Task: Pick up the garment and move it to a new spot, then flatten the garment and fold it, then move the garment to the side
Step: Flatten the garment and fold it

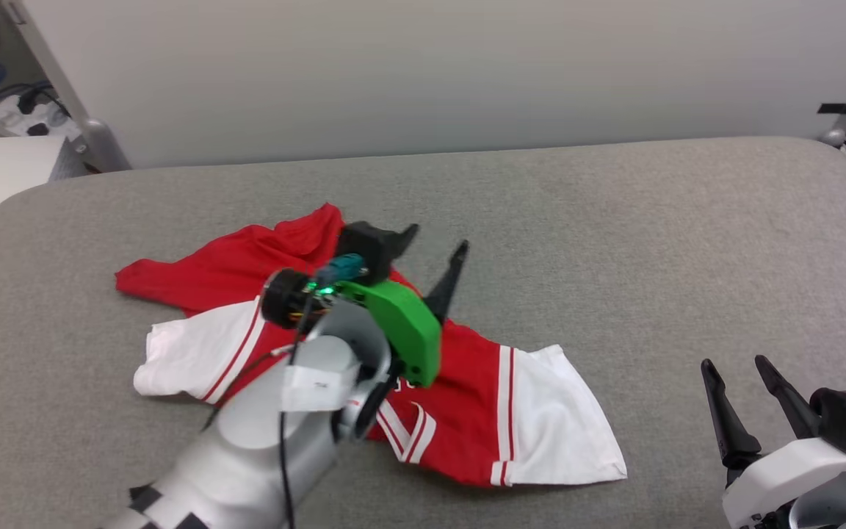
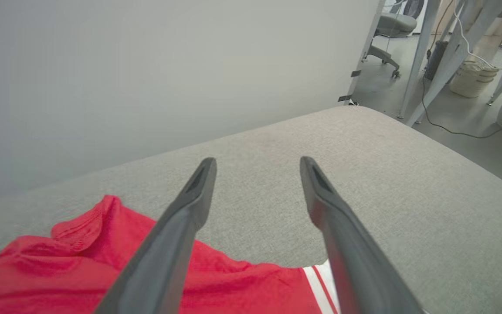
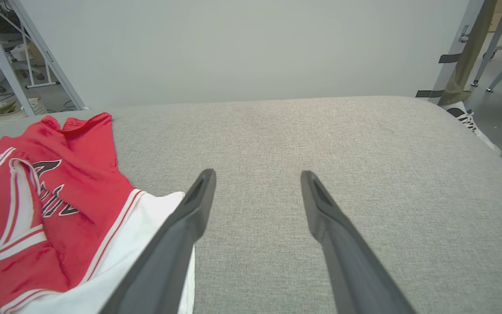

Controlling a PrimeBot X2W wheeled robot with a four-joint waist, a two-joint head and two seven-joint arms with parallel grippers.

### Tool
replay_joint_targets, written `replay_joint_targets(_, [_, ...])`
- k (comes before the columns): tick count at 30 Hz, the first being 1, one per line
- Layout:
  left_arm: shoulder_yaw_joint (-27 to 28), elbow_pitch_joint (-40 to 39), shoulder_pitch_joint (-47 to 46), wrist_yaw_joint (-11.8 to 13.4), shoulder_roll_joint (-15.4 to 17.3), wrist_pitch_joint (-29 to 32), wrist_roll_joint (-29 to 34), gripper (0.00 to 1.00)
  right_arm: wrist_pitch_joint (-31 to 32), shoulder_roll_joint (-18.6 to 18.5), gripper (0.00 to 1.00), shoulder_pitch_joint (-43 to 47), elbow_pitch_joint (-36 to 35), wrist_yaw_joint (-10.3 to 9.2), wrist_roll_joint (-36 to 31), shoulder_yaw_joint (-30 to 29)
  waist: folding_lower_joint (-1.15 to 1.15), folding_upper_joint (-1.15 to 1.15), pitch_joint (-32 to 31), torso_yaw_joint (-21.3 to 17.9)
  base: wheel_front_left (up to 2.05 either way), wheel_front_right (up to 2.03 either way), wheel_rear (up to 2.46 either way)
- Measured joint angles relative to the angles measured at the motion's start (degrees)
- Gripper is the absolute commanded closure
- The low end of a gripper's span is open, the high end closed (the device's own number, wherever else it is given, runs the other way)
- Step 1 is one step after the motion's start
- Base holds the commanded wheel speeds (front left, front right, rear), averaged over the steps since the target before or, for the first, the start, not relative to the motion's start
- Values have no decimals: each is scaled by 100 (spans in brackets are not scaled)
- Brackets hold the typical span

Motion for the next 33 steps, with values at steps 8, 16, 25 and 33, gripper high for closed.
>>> replay_joint_targets(8, [630,-881,896,247,1111,-645,45,0,91,14,0,222,-113,0,1,-86,0,0,-261,393,0,0,0])
replay_joint_targets(16, [1940,-2285,2564,487,1329,-694,737,0,99,43,0,381,-102,0,9,-58,0,0,-432,534,0,0,0])
replay_joint_targets(25, [2758,-2616,3657,166,877,-701,1326,0,274,-37,0,479,-105,0,15,43,0,0,-403,642,0,0,0])
replay_joint_targets(33, [3097,-2607,3596,-133,591,-701,1684,0,1663,-717,0,-20,-420,0,376,888,0,0,-129,903,0,0,0])
